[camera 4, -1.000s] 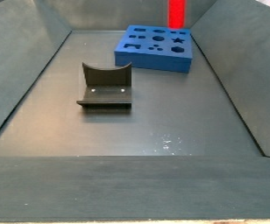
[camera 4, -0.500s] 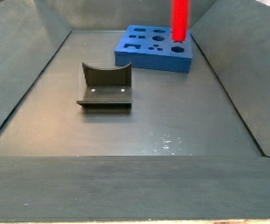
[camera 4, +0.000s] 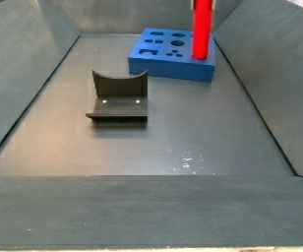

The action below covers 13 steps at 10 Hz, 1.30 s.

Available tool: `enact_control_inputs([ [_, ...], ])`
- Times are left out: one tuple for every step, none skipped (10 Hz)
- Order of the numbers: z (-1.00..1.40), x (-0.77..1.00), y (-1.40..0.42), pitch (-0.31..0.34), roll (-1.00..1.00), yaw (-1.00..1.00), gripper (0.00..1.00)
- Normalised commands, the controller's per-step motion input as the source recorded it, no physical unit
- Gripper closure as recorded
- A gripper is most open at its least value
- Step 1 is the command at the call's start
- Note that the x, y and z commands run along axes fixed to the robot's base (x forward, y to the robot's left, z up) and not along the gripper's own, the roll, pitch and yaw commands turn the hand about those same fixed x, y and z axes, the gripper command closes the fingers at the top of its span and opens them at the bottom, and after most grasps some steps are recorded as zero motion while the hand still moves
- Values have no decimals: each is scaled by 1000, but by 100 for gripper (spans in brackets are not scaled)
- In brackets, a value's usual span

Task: Pick up the hexagon object. Move up. Place the hexagon object on the fixture. Regrasp the hexagon object. Move to above the board. Insert the hexagon object.
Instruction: Insert the hexagon object.

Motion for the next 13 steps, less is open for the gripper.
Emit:
enact_control_inputs([
  [-406, -129, -29, -4, 0, -429, 100],
  [-331, 0, -246, -4, -41, -817, 100],
  [0, 0, 0, -46, 0, -77, 100],
  [0, 0, -23, 0, 0, 0, 100],
  [-254, 9, -337, -101, 0, -826, 100],
  [-286, 0, -71, -27, -7, -1000, 100],
  [-271, 0, -134, -54, -27, -977, 100],
  [-43, 0, 0, -20, -4, 0, 100],
  [0, 0, 0, 0, 10, 0, 100],
  [-103, -20, 0, 0, 0, 0, 100],
  [-657, 0, 294, -234, -30, -80, 100],
  [-414, 680, 769, -186, -127, -14, 100],
  [-449, 654, 709, -183, -146, -83, 100],
])
